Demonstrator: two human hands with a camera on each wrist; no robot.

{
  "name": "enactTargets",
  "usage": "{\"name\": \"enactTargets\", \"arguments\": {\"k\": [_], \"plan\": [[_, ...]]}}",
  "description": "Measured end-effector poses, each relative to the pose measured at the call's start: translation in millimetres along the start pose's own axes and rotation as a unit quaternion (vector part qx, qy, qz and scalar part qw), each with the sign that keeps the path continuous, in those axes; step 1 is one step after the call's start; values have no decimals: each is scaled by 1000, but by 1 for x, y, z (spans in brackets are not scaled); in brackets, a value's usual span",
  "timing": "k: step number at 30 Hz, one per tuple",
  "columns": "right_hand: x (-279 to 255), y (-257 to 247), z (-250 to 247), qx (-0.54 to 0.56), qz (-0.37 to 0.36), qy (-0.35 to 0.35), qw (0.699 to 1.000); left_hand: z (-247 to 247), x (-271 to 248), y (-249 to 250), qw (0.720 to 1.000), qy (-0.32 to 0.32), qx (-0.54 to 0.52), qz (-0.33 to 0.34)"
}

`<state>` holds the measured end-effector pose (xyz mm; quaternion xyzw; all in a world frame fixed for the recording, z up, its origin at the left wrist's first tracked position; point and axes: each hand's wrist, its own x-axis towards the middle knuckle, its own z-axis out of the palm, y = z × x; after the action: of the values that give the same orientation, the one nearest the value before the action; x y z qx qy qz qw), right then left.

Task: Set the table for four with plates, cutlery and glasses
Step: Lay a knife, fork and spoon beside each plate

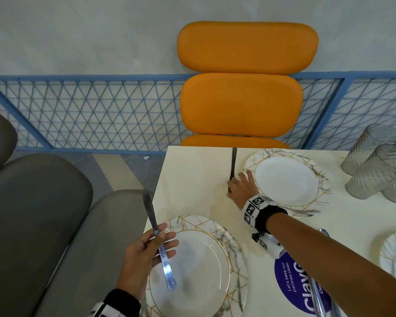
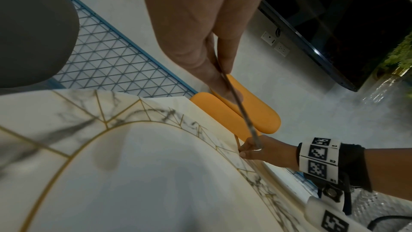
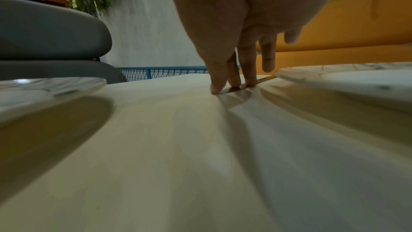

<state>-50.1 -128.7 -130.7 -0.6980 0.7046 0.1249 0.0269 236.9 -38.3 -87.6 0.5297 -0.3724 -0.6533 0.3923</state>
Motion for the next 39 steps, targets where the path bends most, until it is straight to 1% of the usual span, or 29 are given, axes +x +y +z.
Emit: {"name": "enactTargets", "arguments": {"k": [6, 11, 17, 21, 26, 27, 31, 33, 35, 37, 39], "plan": [[-3, 1, 1, 11, 8, 5, 1000, 2, -1, 0, 1000, -1, 4, 8], [-4, 0, 3, 10, 5, 15, 1000, 4, -2, -1, 1000, -3, 3, 3], [-5, 0, 4, 34, 1, 26, 999, 13, -5, -2, 1000, -6, 1, -1], [-19, -3, 3, 101, -17, 84, 991, 26, -7, 0, 1000, -19, -16, -18], [-51, -4, -5, 147, -67, 202, 966, 47, -11, 7, 999, -35, -7, -11], [-59, -4, -8, 159, -73, 210, 962, 53, -10, 8, 999, -33, -4, -9], [-95, -4, -23, 212, -81, 191, 955, 78, -11, 14, 999, -38, 1, -24], [-115, -3, -28, 237, -82, 179, 951, 92, -14, 16, 998, -56, -3, -32], [-136, 0, -31, 272, -61, 161, 947, 106, -19, 17, 997, -76, 15, -22], [-157, 3, -34, 338, -34, 140, 930, 120, -23, 16, 995, -87, 44, -12], [-179, 7, -35, 396, -23, 116, 910, 135, -26, 15, 993, -101, 64, -13]]}}
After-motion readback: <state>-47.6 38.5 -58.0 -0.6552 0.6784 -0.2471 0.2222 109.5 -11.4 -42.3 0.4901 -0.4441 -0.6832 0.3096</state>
